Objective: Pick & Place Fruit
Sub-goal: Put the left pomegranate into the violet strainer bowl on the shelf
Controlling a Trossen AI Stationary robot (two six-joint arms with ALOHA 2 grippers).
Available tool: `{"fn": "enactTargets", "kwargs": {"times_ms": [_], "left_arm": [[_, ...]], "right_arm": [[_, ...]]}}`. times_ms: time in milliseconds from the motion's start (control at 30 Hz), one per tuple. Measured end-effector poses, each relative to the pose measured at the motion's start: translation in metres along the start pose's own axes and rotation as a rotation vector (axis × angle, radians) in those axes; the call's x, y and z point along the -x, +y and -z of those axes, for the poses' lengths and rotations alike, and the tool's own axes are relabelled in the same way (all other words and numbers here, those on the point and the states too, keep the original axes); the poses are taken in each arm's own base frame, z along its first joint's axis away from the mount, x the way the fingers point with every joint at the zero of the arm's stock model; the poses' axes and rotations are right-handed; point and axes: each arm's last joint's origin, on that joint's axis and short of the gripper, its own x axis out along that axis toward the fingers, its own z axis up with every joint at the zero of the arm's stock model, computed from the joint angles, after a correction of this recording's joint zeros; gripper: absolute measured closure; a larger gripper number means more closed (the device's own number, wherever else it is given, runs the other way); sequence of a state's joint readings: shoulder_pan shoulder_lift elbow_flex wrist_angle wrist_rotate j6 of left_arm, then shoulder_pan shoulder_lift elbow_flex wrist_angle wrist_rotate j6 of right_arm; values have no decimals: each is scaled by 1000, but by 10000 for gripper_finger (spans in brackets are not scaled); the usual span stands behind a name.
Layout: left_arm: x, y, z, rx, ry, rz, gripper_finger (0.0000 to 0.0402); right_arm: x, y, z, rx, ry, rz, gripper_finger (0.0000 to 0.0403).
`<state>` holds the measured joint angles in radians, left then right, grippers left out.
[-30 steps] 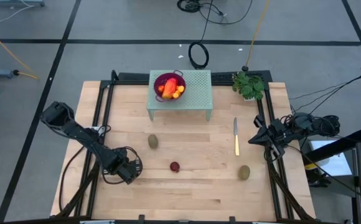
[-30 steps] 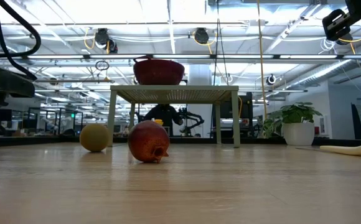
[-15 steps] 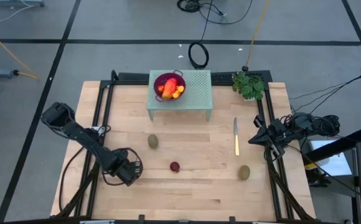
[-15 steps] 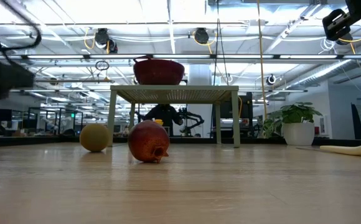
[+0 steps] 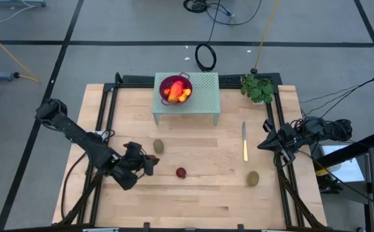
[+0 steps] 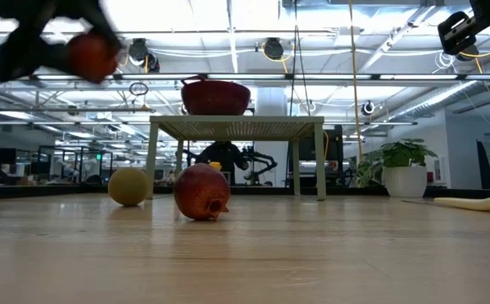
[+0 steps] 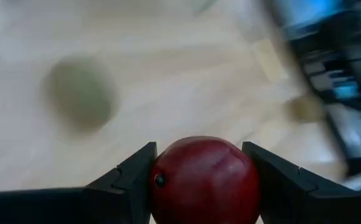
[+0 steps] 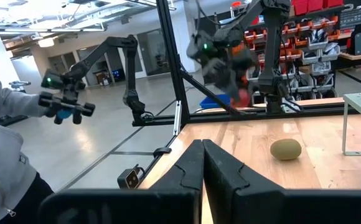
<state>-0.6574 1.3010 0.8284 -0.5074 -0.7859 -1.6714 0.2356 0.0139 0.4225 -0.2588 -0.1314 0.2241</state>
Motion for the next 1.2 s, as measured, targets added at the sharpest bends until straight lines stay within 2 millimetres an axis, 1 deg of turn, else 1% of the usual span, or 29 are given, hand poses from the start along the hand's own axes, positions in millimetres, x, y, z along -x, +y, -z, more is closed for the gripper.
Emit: {"fn": "enactTargets", "kwargs": {"times_ms": [133, 267, 400, 500, 600, 733, 867, 1000, 1100, 1200], "left_arm": [[5, -18, -8, -158, -169, 134, 204], [9, -32, -12, -314, -279, 190, 202], [12, -41, -16, -463, -362, 202, 175], [15, -47, -18, -565, -421, 203, 168], [18, -52, -21, -655, -465, 201, 173], [20, -55, -23, -713, -488, 200, 194], [20, -55, -23, -698, -487, 204, 203], [20, -56, -24, -631, -492, 212, 182], [19, -58, -31, -458, -532, 211, 166], [15, -61, -43, -270, -582, 216, 167]], "right_arm": [[0, 0, 0, 0, 0, 0, 403], [0, 0, 0, 0, 0, 0, 403], [0, 0, 0, 0, 0, 0, 403], [0, 0, 0, 0, 0, 0, 403], [0, 0, 0, 0, 0, 0, 403], [0, 0, 0, 0, 0, 0, 403], [0, 0, 0, 0, 0, 0, 403], [0, 0, 0, 0, 0, 0, 403], [0, 0, 0, 1, 0, 0, 403], [0, 0, 0, 0, 0, 0, 403]]}}
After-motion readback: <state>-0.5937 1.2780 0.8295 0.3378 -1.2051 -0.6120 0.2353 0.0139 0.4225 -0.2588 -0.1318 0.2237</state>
